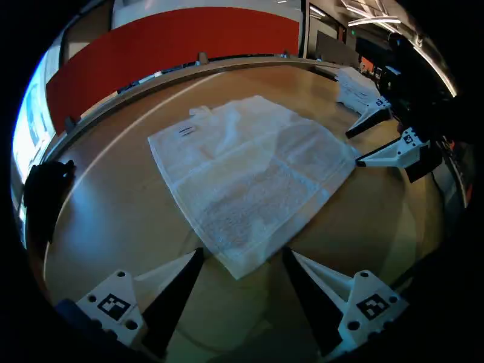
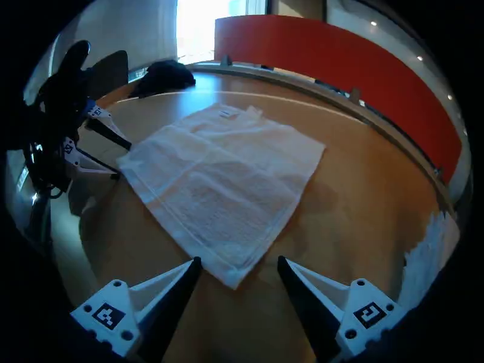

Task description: Fold towel

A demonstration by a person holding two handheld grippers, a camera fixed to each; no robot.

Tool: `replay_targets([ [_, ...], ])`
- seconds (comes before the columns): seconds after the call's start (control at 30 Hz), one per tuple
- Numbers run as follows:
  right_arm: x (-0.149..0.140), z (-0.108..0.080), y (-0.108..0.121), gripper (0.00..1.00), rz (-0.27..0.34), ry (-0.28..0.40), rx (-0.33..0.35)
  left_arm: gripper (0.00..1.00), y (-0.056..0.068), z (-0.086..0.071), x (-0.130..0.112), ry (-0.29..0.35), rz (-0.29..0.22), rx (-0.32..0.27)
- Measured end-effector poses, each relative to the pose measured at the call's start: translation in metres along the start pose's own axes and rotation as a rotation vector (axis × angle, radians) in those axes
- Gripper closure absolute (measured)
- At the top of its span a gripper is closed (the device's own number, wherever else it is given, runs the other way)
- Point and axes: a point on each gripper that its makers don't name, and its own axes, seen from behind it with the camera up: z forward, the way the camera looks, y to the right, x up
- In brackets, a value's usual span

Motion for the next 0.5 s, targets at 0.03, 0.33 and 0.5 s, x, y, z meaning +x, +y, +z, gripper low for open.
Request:
replay_targets([
  [0.03, -0.0006, 0.0005, -0.0006, 0.04, -0.001, 0.0, 0.003, 0.03, 0.0, 0.0, -0.0001, 0.001, 0.0, 0.001],
  [0.33, -0.0023, 0.0023, -0.0061, 0.18, 0.009, 0.004, 0.036, 0.06, 0.0008, -0.0001, -0.0005, -0.003, -0.005, 0.01],
  [0.5, -0.0023, 0.0019, -0.0097, 0.34, -0.001, 0.002, 0.049, 0.13, 0.0012, -0.0009, -0.001, -0.009, -0.009, 0.012],
])
